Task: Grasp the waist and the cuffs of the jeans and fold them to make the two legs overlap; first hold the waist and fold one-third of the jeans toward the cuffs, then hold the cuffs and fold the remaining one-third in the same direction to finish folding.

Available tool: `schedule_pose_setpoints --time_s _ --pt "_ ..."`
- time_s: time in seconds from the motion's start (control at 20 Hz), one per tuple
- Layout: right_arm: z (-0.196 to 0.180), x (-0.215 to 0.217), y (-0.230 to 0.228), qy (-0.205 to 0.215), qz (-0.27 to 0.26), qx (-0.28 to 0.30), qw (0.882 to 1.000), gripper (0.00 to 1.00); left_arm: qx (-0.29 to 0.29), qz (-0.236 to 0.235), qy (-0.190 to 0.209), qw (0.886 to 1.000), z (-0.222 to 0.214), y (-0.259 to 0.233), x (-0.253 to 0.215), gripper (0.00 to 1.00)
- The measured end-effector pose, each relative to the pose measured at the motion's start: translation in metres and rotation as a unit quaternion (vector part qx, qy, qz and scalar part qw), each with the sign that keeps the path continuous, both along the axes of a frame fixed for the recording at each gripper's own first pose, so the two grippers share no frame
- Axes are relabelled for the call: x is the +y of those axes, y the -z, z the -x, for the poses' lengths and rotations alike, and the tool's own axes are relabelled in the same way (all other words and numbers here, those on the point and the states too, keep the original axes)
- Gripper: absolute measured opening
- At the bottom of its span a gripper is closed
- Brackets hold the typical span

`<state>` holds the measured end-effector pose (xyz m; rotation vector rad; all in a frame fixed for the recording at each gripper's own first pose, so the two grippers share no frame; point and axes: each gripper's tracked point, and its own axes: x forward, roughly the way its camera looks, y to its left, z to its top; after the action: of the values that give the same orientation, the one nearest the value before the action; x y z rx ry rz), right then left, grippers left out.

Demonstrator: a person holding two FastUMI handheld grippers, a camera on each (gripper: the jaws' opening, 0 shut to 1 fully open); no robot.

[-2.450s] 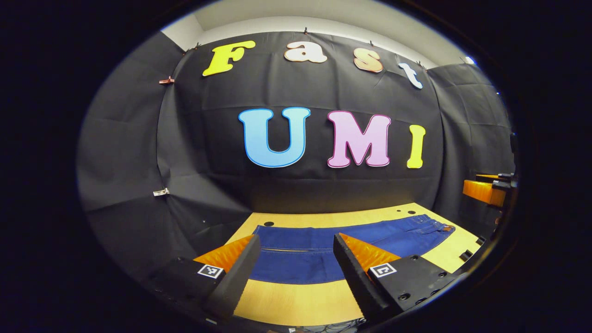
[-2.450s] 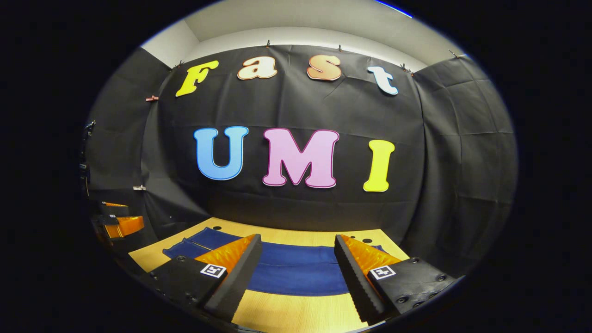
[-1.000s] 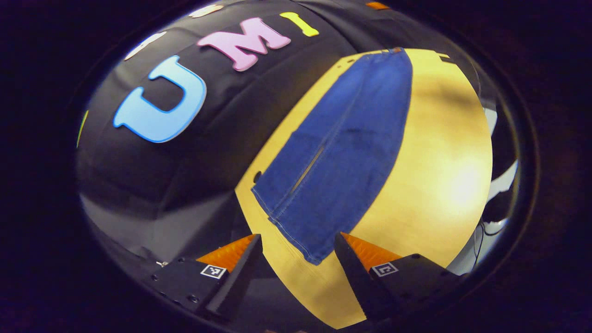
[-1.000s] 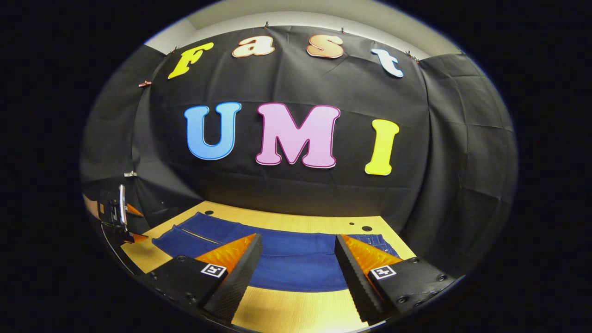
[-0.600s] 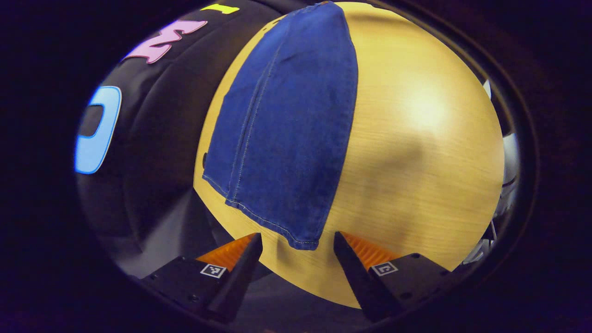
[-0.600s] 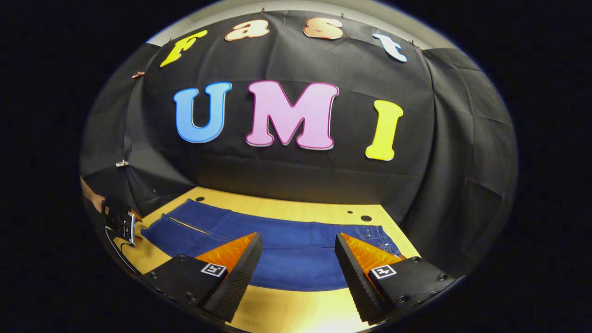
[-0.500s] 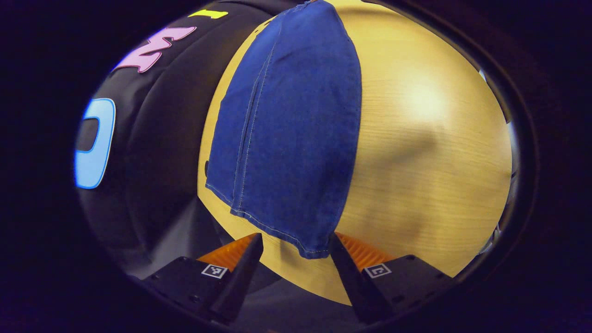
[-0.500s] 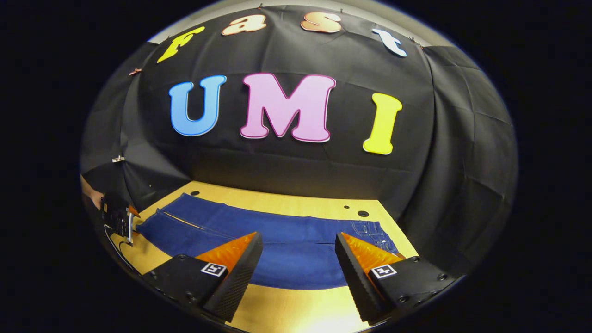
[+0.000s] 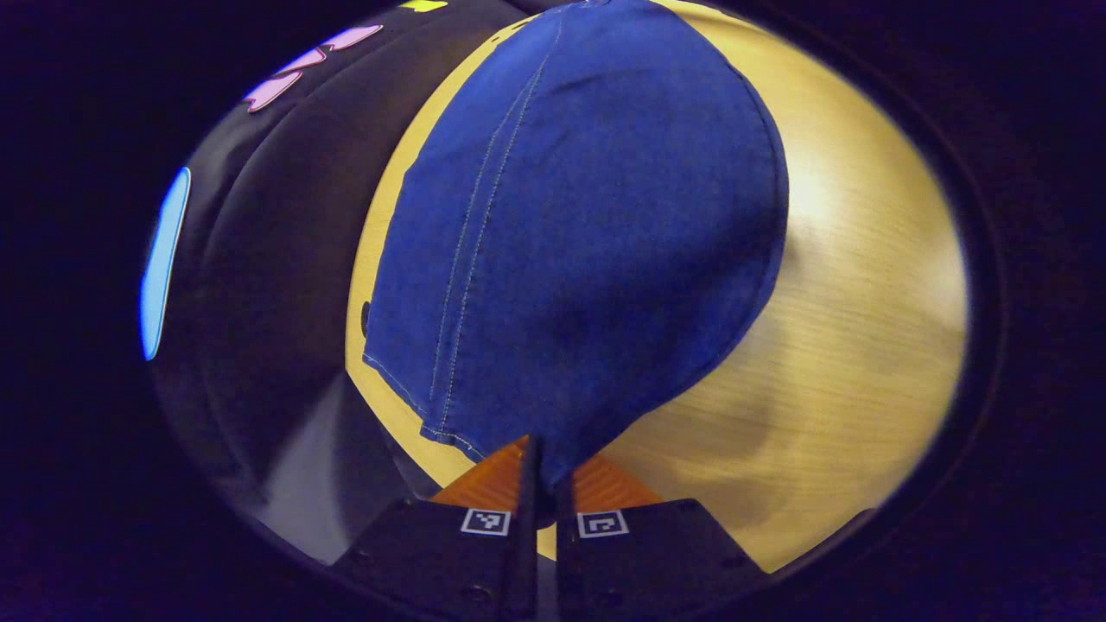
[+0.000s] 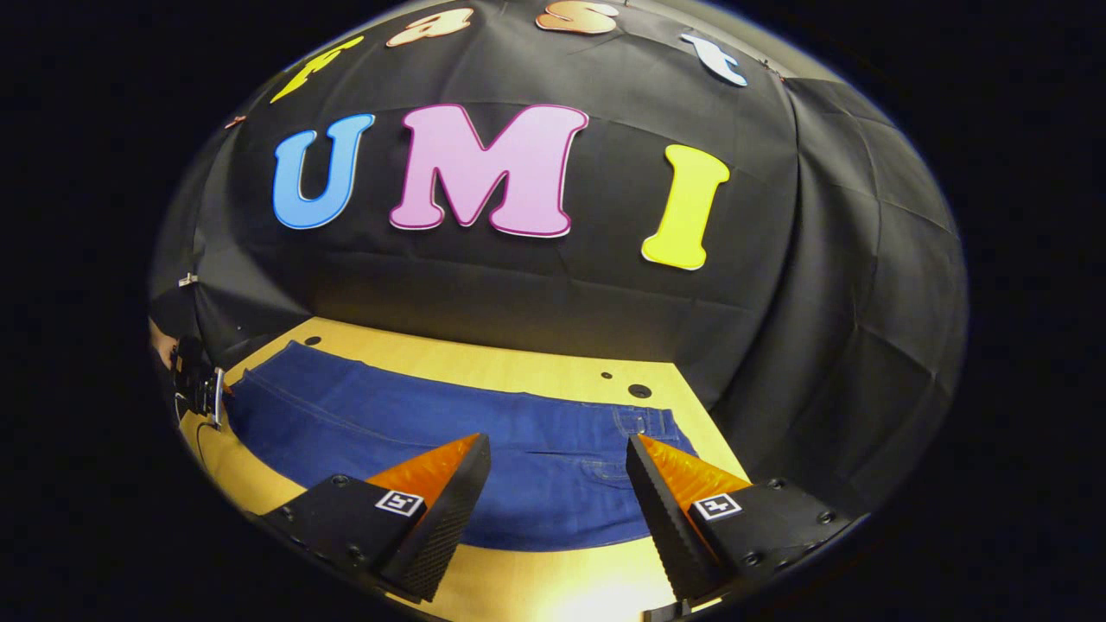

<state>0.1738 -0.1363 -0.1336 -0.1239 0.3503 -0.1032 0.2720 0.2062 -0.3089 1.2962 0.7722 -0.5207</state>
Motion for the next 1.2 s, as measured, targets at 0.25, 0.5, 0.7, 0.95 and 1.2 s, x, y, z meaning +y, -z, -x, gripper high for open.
schedule_pose_setpoints --time_s 0.25,0.5,0.7,0.95,1.2 --pt "-0.029 -0.066 -0.009 -0.014 0.109 -0.011 0.994 0.96 0.025 0.016 -0.032 0.999 0.005 0.002 -0.002 0.06" --pt "-0.048 -0.15 -0.016 -0.023 0.194 0.013 0.981 0.96 0.026 0.022 -0.039 0.999 0.003 0.002 -0.007 0.04" --pt "-0.039 -0.185 0.022 -0.09 0.297 0.094 0.946 0.96 0.032 0.039 -0.046 0.998 0.0 0.002 -0.008 0.06" --pt "0.001 -0.205 0.125 -0.254 0.427 0.234 0.836 0.96 0.028 0.035 -0.044 0.998 -0.001 0.002 -0.007 0.06" --pt "0.013 -0.221 0.185 -0.313 0.471 0.285 0.774 0.96 0.024 0.031 -0.048 0.998 0.0 0.003 -0.007 0.06"
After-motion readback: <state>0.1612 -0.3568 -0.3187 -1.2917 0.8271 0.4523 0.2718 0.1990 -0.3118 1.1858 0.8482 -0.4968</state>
